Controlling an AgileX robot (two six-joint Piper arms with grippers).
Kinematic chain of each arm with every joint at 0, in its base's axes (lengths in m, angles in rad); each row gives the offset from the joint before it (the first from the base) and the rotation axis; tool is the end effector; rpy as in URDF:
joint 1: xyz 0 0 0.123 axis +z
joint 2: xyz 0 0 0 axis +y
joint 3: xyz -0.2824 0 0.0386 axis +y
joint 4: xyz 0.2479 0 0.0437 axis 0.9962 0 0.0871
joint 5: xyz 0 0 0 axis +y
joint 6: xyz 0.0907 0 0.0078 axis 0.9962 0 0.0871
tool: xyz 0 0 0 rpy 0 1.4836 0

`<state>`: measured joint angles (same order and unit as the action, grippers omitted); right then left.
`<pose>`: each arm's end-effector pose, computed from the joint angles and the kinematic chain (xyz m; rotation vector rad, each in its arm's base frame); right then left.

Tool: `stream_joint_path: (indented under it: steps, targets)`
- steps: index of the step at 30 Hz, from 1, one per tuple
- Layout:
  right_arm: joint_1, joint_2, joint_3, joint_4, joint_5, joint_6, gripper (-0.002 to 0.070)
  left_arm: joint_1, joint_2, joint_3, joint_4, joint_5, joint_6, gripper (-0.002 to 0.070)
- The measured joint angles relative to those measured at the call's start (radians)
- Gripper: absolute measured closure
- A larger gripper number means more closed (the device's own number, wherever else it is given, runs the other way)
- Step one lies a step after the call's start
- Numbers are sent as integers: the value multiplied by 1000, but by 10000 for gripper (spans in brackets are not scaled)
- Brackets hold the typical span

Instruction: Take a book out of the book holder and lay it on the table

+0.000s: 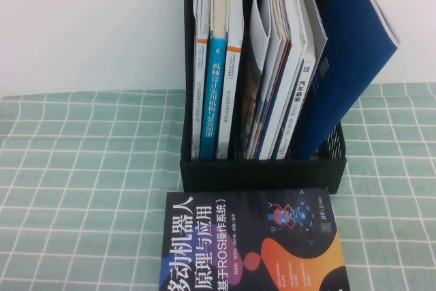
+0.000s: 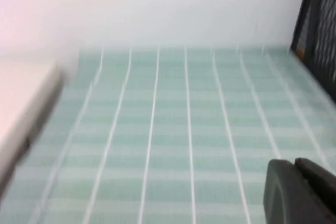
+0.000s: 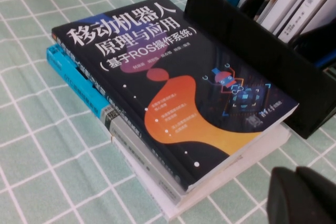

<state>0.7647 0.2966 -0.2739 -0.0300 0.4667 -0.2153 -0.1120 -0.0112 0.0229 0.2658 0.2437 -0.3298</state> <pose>0.0541 0.0502 0.2448 -0.9509 1.7451 0.3266 0.0556 -0.0004 0.1846 -0.0117 1.7311 -0.0804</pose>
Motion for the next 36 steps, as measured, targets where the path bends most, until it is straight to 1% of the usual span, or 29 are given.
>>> stream_joint_path:
  steps: [4, 7, 12, 14, 19, 24, 28, 36]
  targets:
    - [0, 0, 0, 0, 5, 0, 678, 2, 0, 0, -67, 95, -14, 678]
    - [0, 0, 1, 0, 5, 0, 678, 4, 0, 0, -103, 99, -14, 678]
    - [0, 0, 2, 0, 5, 0, 678, 4, 0, 0, -116, 90, -4, 678]
    - [0, 0, 2, 0, 6, 2, 678, 4, 0, 0, -135, 91, 26, 678]
    - [0, 0, 2, 0, 10, 2, 678, 8, 0, 0, -197, 95, 160, 678]
    - [0, 0, 2, 0, 12, 2, 678, 48, 0, 0, -246, 95, 223, 678]
    - [0, 0, 2, 0, 12, 2, 678, 66, 0, 0, -259, 95, 244, 678]
    - [0, 0, 2, 0, 12, 4, 678, 75, 0, 0, -266, 95, 270, 678]
